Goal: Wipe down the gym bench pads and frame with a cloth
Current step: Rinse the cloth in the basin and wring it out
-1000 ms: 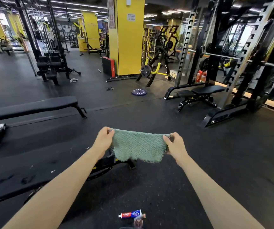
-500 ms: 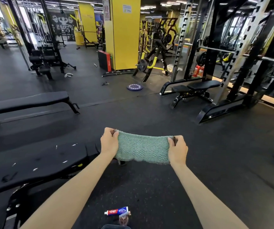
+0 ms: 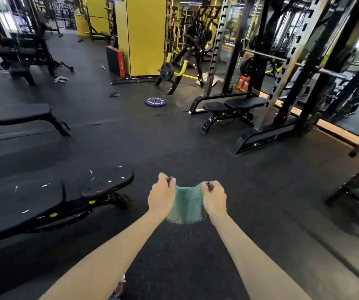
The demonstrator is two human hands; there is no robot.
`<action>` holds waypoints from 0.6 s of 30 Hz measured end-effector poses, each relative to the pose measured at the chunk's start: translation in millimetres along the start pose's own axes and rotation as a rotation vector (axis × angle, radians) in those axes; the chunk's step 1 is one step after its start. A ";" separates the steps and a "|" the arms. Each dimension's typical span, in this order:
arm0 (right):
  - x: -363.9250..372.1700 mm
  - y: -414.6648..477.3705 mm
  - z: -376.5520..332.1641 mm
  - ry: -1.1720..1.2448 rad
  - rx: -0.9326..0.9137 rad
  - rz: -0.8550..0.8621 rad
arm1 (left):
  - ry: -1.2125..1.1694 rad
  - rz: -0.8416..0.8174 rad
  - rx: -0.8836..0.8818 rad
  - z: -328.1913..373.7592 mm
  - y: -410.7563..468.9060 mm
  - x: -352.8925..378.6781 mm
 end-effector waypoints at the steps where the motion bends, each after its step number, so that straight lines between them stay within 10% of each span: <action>1: 5.4 4.5 -0.5 0.021 -0.002 -0.025 | 0.004 -0.034 0.026 7.8 -1.6 13.3; 11: 81.4 78.0 -3.8 -0.061 0.006 -0.205 | -0.077 -0.071 -0.079 -16.0 88.0 46.0; 18: 163.5 151.4 -25.5 0.107 0.152 -0.326 | -0.412 -0.403 -0.224 -22.7 179.8 59.8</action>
Point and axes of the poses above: each hand's wrist, its own y-axis towards the middle knuckle, its own x-axis out of the palm, z = x × y, the point moved 7 cm from there along y, towards the middle knuckle, and after that the axes turned 1 degree about -x, right-handed, at the moved point
